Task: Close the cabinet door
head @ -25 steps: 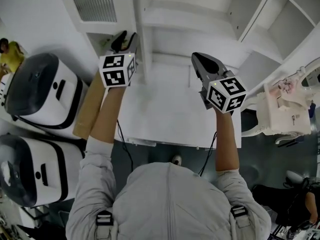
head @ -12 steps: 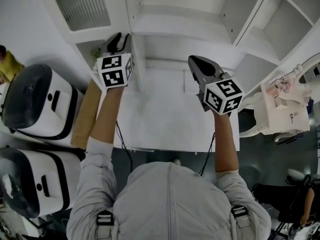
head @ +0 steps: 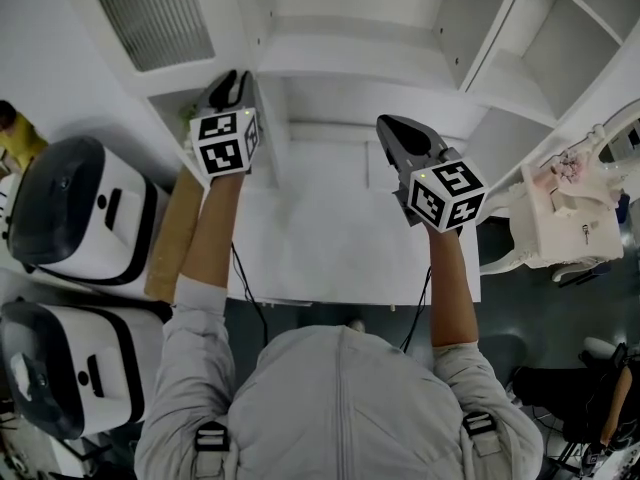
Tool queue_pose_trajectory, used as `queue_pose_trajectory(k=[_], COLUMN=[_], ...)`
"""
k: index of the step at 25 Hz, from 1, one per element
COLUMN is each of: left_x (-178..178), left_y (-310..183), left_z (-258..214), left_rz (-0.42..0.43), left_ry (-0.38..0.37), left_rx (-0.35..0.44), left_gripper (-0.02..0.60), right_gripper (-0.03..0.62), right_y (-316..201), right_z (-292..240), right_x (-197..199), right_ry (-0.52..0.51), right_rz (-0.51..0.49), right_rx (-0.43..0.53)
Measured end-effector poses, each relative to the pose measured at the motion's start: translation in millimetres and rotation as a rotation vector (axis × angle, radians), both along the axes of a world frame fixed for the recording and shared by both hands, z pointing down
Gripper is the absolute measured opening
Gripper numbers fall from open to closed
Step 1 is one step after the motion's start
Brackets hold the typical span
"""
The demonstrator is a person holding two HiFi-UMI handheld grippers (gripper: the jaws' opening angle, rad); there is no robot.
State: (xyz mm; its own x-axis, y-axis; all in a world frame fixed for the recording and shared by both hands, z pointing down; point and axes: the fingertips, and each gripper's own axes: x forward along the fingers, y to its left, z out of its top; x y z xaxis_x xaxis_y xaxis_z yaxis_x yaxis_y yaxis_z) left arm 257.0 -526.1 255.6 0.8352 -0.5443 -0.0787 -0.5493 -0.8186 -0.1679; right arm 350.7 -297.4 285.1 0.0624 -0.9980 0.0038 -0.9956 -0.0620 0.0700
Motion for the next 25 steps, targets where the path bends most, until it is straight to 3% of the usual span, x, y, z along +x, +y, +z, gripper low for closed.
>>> queue_pose_trajectory(k=[5, 10, 13, 18, 25], left_x=[-21, -55, -73, -110, -168], left_y=[0, 6, 19, 47, 68], left_z=[4, 27, 34, 26, 30], left_rz=[0.059, 0.059, 0.075, 0.059, 0.021], left_ry=[0.105, 0.076, 0.034, -0.029, -0.032], left_rx=[-0.108, -0.133, -0.100, 0.013, 0.019], left_gripper=[0.084, 0.075, 0.019, 0.015, 0.015], right_gripper=[0.002, 0.002, 0.002, 0.002, 0.002], right_y=[6, 6, 4, -4, -14], right_z=[0, 6, 6, 6, 4], right_x=[-12, -28, -41, -72, -106], right_ry=[0.008, 0.001, -0.005, 0.027, 0.047], right_rz=[-0.014, -0.037, -0.064, -0.121, -0.176], right_rx=[0.002, -0.009, -0.001, -0.017, -0.004])
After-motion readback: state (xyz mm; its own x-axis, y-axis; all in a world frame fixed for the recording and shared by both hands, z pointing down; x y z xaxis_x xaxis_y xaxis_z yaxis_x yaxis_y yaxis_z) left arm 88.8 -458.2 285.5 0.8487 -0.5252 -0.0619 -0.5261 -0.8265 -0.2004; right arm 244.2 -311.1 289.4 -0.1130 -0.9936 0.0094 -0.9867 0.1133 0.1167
